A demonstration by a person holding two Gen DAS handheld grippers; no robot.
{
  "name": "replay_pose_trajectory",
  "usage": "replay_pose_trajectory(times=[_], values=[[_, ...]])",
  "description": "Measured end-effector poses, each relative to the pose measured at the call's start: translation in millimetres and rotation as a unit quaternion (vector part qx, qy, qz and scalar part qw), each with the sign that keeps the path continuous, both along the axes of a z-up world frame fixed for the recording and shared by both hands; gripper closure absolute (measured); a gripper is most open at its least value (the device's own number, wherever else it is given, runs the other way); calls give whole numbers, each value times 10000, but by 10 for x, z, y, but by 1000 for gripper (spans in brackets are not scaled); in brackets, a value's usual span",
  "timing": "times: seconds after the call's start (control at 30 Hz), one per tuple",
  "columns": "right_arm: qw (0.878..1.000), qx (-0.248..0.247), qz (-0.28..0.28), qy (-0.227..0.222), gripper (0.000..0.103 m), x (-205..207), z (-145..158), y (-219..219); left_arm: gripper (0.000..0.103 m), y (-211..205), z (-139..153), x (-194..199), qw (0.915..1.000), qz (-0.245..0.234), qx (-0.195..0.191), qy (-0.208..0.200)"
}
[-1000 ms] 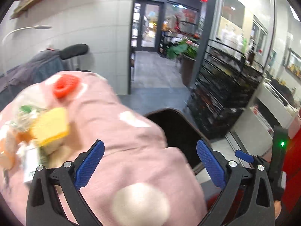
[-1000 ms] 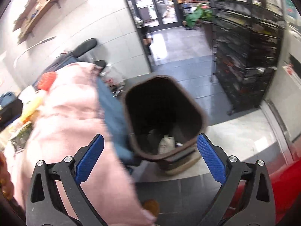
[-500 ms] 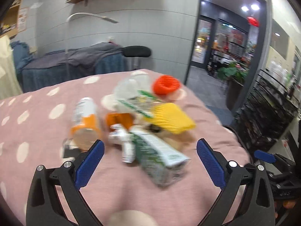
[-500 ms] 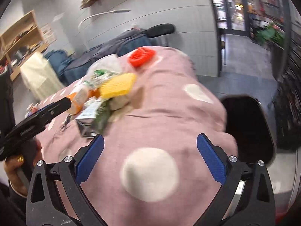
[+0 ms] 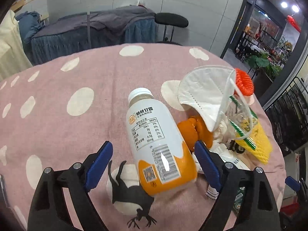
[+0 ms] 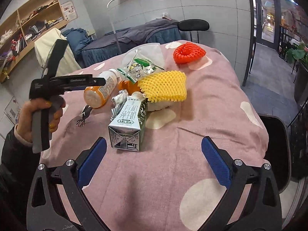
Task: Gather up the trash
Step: 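Grasp the milk bottle with the left gripper while the right grasps the milk carton, then lift the bottle and carton and carry both toward the brown bin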
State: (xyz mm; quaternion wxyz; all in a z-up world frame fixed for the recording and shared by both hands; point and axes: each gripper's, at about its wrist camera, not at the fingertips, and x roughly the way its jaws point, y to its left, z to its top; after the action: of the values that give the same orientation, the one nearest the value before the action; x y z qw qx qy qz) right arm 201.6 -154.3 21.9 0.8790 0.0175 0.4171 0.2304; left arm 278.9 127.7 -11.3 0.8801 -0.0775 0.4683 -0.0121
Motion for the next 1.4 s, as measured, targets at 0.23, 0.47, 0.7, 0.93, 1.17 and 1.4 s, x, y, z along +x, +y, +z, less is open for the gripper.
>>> replay_pose_trajectory(times=[0.23, 0.47, 0.7, 0.93, 1.17, 1.4], values=[[9998, -204, 4, -16, 6, 13, -13, 63, 37, 177, -318, 346, 9941, -5, -721, 813], [9993, -302, 202, 58, 6, 157, -61, 216, 43, 235, -243, 3, 9953, 50, -804, 536], [9970, -360, 570, 370, 11, 357, -169, 515, 43, 373, -71, -541, 9955, 166, -935, 25], [9944, -506, 561, 741, 25, 592, -352, 828, 43, 257, 116, -994, 9953, 259, -761, -537], [9894, -523, 515, 1249, 52, 765, -576, 898, 43, 92, 91, -1085, 9954, 181, -696, -632], [9906, -214, 547, 1239, 52, 618, -505, 732, 43, -27, 60, -1142, 9948, 126, -763, -667]])
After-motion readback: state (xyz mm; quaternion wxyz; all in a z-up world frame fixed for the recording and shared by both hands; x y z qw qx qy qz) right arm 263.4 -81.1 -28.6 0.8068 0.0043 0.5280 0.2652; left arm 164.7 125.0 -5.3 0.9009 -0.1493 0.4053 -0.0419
